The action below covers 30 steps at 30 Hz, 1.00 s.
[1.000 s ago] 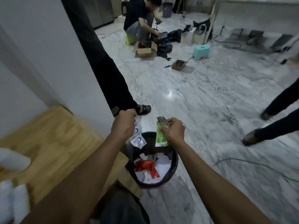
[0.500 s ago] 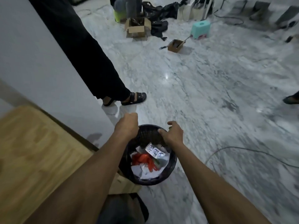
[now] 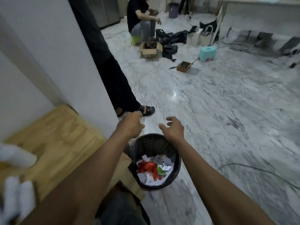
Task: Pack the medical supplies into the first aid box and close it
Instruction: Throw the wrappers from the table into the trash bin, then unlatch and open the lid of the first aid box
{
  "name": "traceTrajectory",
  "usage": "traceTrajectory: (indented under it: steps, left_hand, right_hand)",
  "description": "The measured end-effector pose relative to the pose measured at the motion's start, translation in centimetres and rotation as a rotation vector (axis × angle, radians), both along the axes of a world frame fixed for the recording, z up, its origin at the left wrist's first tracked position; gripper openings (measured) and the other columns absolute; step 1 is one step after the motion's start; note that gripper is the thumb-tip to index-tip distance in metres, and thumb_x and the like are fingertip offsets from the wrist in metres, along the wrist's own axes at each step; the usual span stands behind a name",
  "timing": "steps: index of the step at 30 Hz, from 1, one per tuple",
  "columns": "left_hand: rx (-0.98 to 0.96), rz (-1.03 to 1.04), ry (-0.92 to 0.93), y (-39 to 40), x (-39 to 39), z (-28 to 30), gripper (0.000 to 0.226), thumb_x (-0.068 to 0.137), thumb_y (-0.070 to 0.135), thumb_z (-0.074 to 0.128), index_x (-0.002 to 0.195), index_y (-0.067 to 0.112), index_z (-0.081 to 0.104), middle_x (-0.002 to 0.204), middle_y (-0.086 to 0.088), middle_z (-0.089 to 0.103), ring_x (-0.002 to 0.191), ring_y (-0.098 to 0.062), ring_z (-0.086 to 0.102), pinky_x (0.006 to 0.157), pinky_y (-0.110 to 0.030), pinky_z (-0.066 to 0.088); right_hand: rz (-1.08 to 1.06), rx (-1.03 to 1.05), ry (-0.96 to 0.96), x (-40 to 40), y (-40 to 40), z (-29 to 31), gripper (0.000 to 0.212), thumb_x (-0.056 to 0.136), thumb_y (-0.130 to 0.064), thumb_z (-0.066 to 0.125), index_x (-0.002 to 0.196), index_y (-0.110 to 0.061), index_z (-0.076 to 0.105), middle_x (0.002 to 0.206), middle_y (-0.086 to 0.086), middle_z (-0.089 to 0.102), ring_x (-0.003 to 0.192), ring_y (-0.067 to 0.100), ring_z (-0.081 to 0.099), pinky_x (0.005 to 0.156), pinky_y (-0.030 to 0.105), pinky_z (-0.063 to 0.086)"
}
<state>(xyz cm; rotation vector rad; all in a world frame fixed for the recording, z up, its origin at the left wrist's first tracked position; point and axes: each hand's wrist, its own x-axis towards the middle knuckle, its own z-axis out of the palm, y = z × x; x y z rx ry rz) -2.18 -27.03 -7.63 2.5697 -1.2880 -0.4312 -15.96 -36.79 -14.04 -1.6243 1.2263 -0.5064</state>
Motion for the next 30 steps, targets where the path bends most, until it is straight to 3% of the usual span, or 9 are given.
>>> traceTrajectory:
  steps: [5,9,14,18,21,24,28,30]
  left_hand:
    - [-0.162,0.068,0.021,5.2,-0.5,5.8,0.047,0.087,0.029,0.068,0.131,0.02,0.054,0.12,-0.01,0.062,0.104,-0.03,0.061,0.091,-0.045,0.053]
    - [-0.329,0.107,0.014,11.3,-1.1,10.1,0.05,0.086,0.03,0.07,0.132,0.018,0.056,0.121,-0.008,0.063,0.107,-0.022,0.062,0.092,-0.034,0.051]
    - [-0.498,0.217,0.04,20.5,-1.7,13.7,0.047,0.084,0.035,0.072,0.127,0.02,0.06,0.112,0.0,0.066,0.095,-0.013,0.066,0.088,-0.032,0.054]
    - [-0.595,0.337,0.055,28.7,-1.8,14.5,0.044,0.082,0.033,0.074,0.123,0.02,0.062,0.11,0.0,0.066,0.094,-0.012,0.067,0.081,-0.028,0.056]
    - [-0.668,0.432,0.045,34.7,-2.1,14.2,0.04,0.082,0.031,0.075,0.119,0.02,0.065,0.107,0.0,0.069,0.091,-0.008,0.068,0.077,-0.02,0.054]
    - [-0.687,0.537,-0.028,40.0,-2.5,13.7,0.04,0.082,0.03,0.074,0.12,0.02,0.065,0.106,0.001,0.071,0.091,-0.006,0.069,0.08,-0.022,0.055]
    - [-0.684,0.674,-0.077,45.9,-2.1,12.5,0.039,0.085,0.027,0.072,0.122,0.02,0.063,0.107,0.005,0.067,0.09,-0.003,0.066,0.065,-0.006,0.046]
    - [-0.69,0.739,-0.106,48.5,-1.6,11.9,0.04,0.083,0.027,0.074,0.122,0.02,0.064,0.105,0.005,0.069,0.088,-0.002,0.066,0.068,-0.007,0.047]
  right_hand:
    - [0.101,-0.068,-0.142,0.5,3.5,7.4,0.04,0.085,-0.028,0.073,0.121,-0.016,0.06,0.101,0.001,0.062,0.105,0.023,0.062,0.089,0.035,0.051]
    - [0.241,-0.056,-0.283,1.1,7.6,12.3,0.037,0.084,-0.027,0.075,0.118,-0.017,0.063,0.104,0.003,0.066,0.094,0.018,0.066,0.06,0.022,0.051]
    - [0.454,-0.038,-0.386,2.5,14.1,17.0,0.031,0.084,-0.026,0.076,0.112,-0.019,0.067,0.105,0.002,0.07,0.096,0.016,0.068,0.081,0.038,0.059]
    - [0.613,0.004,-0.454,4.2,20.2,19.0,0.026,0.085,-0.023,0.075,0.11,-0.02,0.068,0.108,0.008,0.069,0.102,0.022,0.067,0.084,0.046,0.057]
    - [0.723,0.025,-0.48,5.7,24.7,19.4,0.024,0.085,-0.02,0.075,0.108,-0.021,0.069,0.107,0.008,0.07,0.102,0.023,0.068,0.083,0.045,0.058]
    - [0.82,0.046,-0.489,7.5,28.9,19.3,0.021,0.084,-0.018,0.075,0.105,-0.022,0.071,0.105,0.008,0.071,0.101,0.023,0.068,0.081,0.044,0.058]
    - [0.928,0.029,-0.507,10.0,34.0,18.6,0.019,0.086,-0.018,0.074,0.105,-0.021,0.07,0.105,0.007,0.071,0.098,0.019,0.069,0.074,0.039,0.059]
    - [0.97,0.014,-0.503,11.4,36.4,18.0,0.021,0.087,-0.018,0.073,0.107,-0.019,0.069,0.105,0.005,0.071,0.1,0.019,0.068,0.079,0.037,0.059]
